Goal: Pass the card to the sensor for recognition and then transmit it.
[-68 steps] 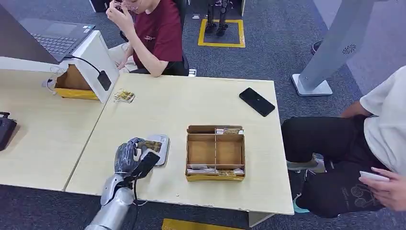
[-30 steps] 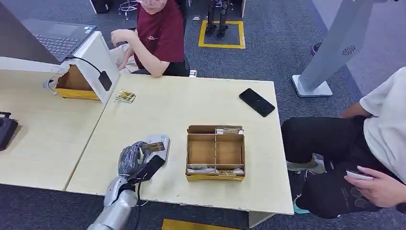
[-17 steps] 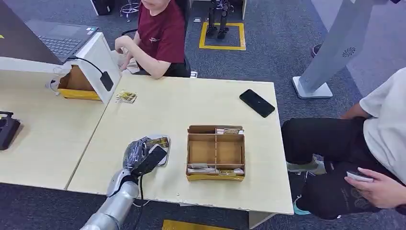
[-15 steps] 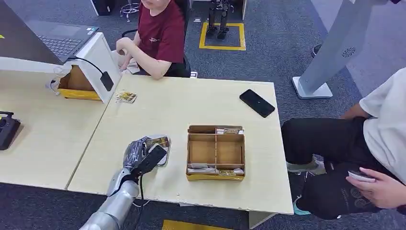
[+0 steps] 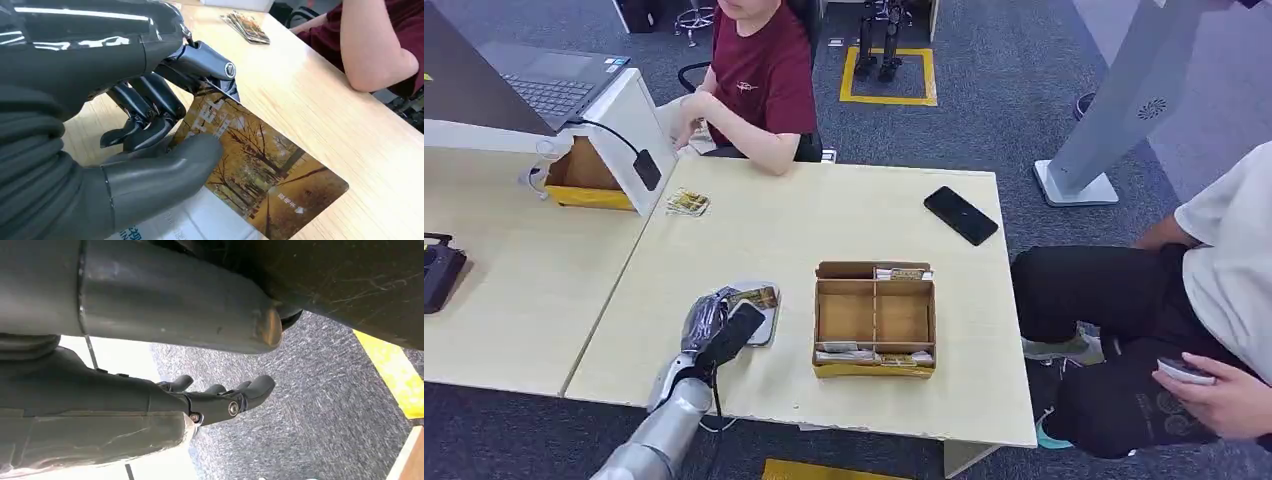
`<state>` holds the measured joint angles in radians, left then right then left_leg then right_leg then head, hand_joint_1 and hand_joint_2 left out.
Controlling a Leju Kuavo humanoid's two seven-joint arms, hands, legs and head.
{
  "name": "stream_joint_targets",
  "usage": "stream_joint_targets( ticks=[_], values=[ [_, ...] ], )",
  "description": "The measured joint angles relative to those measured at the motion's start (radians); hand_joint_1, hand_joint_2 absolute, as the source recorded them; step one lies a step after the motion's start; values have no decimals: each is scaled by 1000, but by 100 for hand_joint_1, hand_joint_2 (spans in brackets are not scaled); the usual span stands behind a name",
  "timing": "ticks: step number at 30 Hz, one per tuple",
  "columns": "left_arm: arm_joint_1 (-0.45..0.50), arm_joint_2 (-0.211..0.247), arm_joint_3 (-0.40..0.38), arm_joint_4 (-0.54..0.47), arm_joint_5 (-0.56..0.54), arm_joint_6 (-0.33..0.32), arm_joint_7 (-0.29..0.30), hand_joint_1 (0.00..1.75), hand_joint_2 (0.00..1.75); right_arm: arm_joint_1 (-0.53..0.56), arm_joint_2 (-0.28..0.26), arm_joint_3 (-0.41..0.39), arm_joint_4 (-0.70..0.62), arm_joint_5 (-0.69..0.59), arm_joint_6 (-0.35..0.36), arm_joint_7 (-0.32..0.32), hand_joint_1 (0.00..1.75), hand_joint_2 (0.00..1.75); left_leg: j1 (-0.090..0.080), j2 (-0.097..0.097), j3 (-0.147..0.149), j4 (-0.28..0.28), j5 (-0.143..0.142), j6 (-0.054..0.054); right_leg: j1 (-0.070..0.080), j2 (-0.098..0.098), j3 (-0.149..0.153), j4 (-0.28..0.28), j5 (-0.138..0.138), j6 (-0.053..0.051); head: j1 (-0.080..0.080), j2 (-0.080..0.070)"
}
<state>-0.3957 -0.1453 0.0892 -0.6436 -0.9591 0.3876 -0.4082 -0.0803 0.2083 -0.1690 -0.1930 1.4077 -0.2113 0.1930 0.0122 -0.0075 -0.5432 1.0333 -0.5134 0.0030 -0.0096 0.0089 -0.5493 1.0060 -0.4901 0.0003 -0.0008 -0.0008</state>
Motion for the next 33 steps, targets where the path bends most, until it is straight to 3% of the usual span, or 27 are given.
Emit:
stream_joint_targets(
  ticks=[13, 18, 21, 25, 33],
  values=[
    [2, 2, 11, -3, 6, -10, 5, 175, 175, 0, 0, -16, 0, 14, 2, 2, 0, 0, 0, 0, 0, 0, 0, 0, 0, 0, 0, 0, 0, 0, 0, 0],
    [10, 1, 19, -11, 57, -35, -33, 175, 175, 0, 0, -22, 0, 22, 2, 2, 0, 0, 0, 0, 0, 0, 0, 0, 0, 0, 0, 0, 0, 0, 0, 0],
    [45, -2, 23, -76, 133, -73, -66, 175, 175, 0, 0, -37, 0, 34, 2, 6, 0, 0, 0, 0, -1, 0, 0, 0, 0, 0, -2, 0, 0, 0, 0, 0],
    [110, -15, 23, -239, 256, -149, -66, 175, 175, 1, 0, -55, 0, 43, 2, 7, 0, 0, 0, 0, -4, 0, 0, 0, 0, 1, -5, 0, 0, 0, 0, 0],
    [156, -34, 24, -475, 338, -130, -64, 175, 175, 0, 2, -88, 0, 68, -2, 11, 0, 0, 0, 0, -9, 0, 0, 0, 0, 0, -9, 0, 0, 0, 0, 0]
  ],
)
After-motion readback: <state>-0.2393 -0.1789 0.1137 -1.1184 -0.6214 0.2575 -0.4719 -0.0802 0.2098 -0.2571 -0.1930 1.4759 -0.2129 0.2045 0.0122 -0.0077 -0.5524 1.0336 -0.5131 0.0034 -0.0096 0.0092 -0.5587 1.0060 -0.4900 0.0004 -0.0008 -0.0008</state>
